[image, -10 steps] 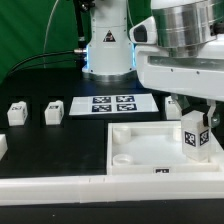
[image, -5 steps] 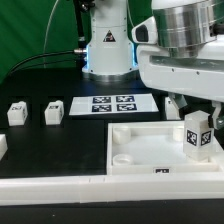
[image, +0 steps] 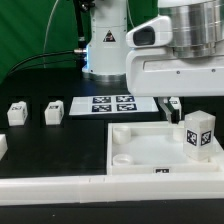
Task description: Assemble one leg
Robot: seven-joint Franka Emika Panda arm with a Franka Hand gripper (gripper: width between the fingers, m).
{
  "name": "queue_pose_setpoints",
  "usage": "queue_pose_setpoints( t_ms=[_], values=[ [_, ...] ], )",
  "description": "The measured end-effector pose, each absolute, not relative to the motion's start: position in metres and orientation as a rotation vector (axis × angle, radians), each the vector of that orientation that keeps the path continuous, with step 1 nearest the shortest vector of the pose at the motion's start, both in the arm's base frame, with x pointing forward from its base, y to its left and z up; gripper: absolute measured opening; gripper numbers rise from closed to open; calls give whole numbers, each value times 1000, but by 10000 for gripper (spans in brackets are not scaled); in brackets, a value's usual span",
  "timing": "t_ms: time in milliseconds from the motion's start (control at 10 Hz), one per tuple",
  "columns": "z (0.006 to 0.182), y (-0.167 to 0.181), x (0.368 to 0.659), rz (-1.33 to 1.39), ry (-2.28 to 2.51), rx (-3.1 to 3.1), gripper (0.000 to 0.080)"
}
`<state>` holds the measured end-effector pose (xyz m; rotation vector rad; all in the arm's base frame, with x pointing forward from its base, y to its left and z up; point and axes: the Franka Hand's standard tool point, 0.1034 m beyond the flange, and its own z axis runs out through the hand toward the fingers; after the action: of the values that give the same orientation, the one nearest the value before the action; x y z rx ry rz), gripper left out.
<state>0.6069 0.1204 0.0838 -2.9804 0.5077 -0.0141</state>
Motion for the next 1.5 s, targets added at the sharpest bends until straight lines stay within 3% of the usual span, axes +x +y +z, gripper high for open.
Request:
queue_pose_setpoints(
  t_ms=[600, 1000, 1200, 1300, 1400, 1500],
  values=[
    [80, 127, 605, -45, -613, -3031, 648],
    [79, 125, 605, -42, -693, -3014, 648],
    [78, 125, 605, -41, -693, -3014, 383],
    [78, 125, 605, -42, -693, -3014, 383],
    [78, 122, 605, -40, -688, -3017, 304],
    [78, 122, 605, -40, -687, -3018, 299]
  ],
)
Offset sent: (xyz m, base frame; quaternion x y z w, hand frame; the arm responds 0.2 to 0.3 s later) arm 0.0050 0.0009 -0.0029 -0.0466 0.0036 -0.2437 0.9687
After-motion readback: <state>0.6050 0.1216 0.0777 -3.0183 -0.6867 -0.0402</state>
